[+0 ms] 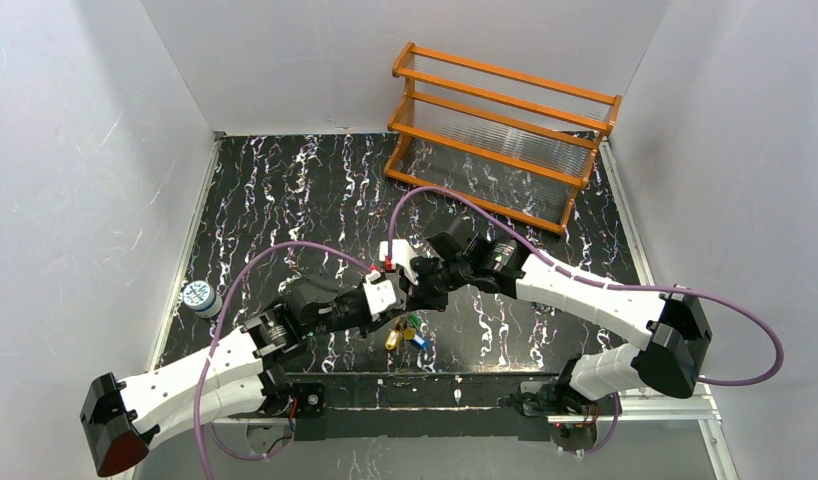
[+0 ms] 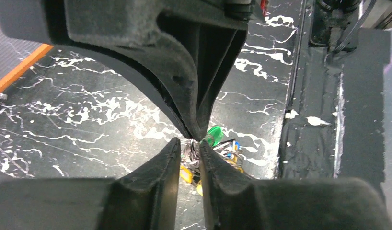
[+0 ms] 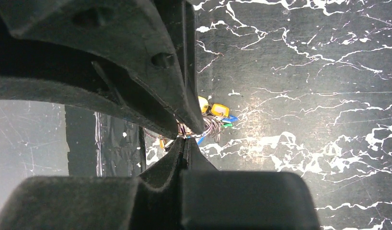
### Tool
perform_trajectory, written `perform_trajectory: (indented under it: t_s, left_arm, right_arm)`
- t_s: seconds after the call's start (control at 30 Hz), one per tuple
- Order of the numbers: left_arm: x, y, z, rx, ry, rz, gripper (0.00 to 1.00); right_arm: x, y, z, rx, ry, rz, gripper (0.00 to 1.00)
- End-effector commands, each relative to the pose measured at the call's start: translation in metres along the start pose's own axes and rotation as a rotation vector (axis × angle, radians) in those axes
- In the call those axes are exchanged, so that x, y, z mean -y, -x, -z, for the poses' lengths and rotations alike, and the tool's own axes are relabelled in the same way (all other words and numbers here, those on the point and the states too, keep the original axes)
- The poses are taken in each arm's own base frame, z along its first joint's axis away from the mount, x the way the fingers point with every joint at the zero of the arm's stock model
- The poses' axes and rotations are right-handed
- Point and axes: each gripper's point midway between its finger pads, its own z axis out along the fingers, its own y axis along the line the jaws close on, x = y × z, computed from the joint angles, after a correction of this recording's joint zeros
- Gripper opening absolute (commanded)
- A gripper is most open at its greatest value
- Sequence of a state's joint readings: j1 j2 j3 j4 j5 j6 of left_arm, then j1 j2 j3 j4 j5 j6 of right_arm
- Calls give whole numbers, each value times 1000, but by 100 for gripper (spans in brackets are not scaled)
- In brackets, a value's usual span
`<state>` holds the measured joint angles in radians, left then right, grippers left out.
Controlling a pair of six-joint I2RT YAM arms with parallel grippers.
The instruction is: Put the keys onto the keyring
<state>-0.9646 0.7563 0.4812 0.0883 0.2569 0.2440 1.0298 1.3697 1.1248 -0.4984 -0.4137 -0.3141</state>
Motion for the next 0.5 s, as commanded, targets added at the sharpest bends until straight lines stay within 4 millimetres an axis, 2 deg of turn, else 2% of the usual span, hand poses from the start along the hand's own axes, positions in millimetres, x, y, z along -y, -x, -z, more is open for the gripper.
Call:
perform_trajectory:
  t_s: [0.0,0.07,0.13,0.23,0.3,0.43,0.47]
  left_arm:
    - [-3,-9,5,-27,26,-7,13]
    - [-2,-12,4,-39,20,-7,13]
    - [-2,-16,2,-61,17,-8,23]
    - [-3,-20,1,-88,15,-11,26]
    - [-2,-21,0,-91,14,-11,20]
    - [-1,-20,-2,-79,4,-10,1]
    - [-1,-19,-3,-75,1,-10,0]
  right_arm:
    - [-4,27,10,92,3,54,1]
    - [-4,27,10,94,3,55,1]
    - [-4,28,10,96,0,56,1]
    - [-4,29,10,98,0,57,1]
    - [-4,30,11,102,0,59,1]
    - [-4,28,9,98,3,56,1]
    - [-4,28,9,101,2,60,1]
